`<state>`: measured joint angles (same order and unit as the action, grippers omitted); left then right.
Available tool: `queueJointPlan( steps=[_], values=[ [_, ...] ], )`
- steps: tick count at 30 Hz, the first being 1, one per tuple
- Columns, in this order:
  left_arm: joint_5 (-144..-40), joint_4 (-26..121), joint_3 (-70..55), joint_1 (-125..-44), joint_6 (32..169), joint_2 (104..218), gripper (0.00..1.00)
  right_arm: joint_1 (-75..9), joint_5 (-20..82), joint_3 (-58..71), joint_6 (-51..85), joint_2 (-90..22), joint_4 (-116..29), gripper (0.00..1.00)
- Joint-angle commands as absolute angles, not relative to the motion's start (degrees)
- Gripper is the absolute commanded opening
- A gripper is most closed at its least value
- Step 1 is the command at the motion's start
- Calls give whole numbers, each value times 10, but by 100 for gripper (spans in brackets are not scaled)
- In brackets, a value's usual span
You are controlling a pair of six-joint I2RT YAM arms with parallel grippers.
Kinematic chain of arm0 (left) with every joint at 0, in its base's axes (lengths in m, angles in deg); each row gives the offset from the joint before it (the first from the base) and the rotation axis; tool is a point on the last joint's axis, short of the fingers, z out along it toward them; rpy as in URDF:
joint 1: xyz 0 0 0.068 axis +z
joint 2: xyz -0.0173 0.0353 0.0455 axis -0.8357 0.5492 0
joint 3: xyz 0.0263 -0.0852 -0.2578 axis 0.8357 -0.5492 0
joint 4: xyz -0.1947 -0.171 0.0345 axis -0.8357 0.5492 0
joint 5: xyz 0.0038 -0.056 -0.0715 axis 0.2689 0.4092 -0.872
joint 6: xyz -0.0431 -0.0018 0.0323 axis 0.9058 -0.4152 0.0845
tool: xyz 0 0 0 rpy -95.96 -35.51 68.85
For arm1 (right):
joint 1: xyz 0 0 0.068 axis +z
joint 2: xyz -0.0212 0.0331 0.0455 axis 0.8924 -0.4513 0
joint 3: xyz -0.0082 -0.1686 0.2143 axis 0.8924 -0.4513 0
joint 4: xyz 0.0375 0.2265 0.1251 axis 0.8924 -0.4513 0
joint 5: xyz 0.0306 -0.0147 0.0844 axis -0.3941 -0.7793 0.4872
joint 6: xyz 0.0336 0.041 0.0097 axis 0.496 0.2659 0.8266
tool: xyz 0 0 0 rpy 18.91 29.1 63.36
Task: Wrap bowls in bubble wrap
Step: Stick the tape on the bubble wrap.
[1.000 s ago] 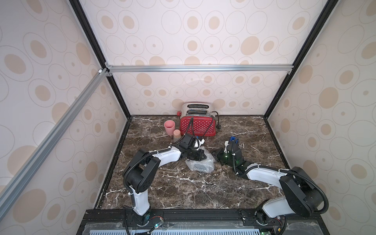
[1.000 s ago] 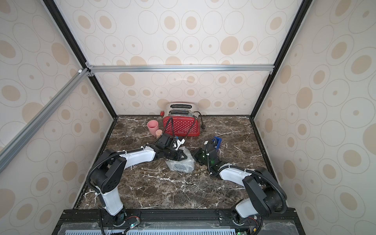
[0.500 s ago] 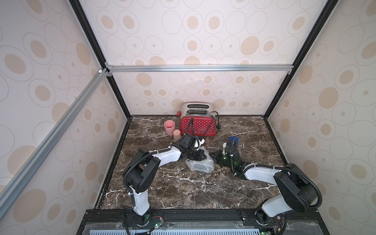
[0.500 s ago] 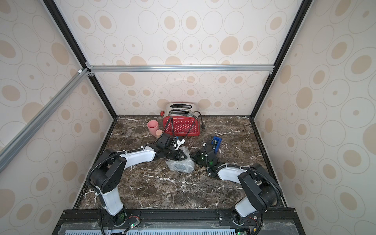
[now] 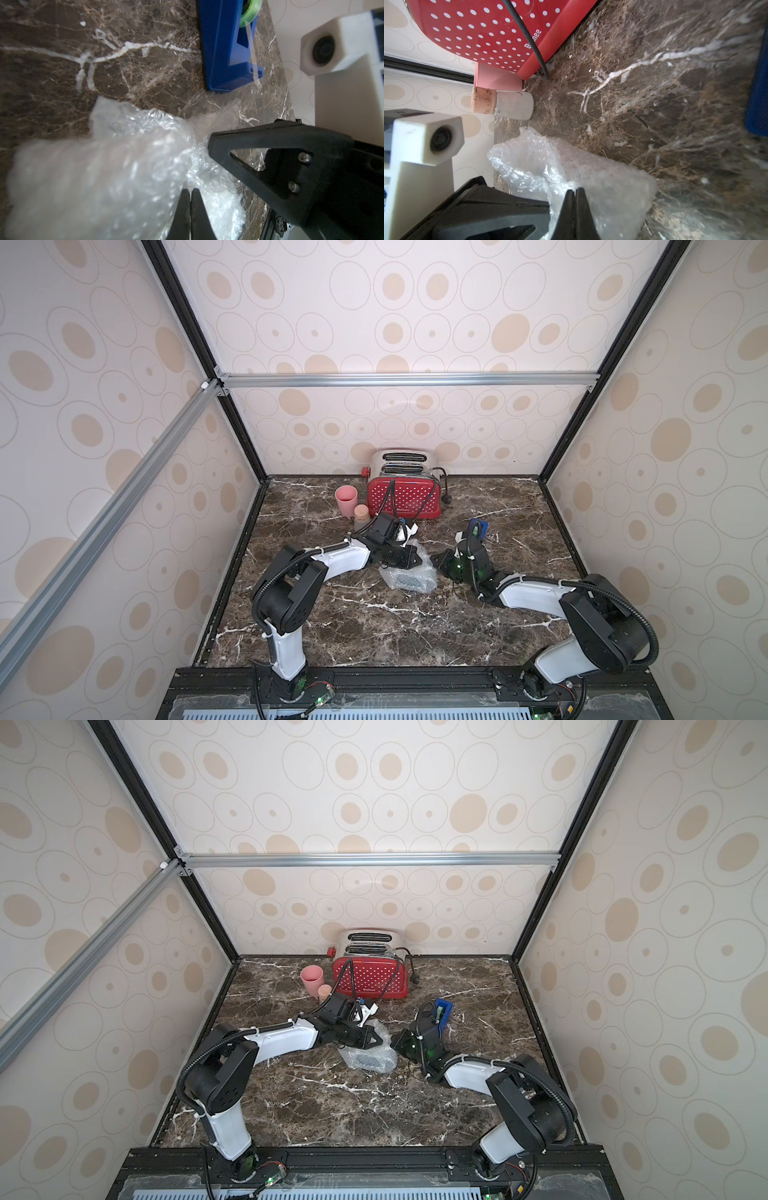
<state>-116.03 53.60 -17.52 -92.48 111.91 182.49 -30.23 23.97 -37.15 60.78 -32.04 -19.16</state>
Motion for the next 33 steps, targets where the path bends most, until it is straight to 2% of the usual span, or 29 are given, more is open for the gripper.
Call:
queueJointPlan(
  steps=[1, 8, 27, 33],
  values=[
    [-1165, 543, -161, -931, 1105, 1838, 6, -298, 225, -378, 588, -323, -201, 0],
    [-1165, 543, -161, -931, 1106, 1837, 6, -297, 233, -376, 575, -329, -197, 4],
    [-1163, 552, -154, -933, 1106, 1832, 6, -293, 238, -361, 531, -336, -213, 5],
    [-1162, 555, -153, -933, 1104, 1830, 6, -293, 248, -356, 520, -331, -217, 9]
  ],
)
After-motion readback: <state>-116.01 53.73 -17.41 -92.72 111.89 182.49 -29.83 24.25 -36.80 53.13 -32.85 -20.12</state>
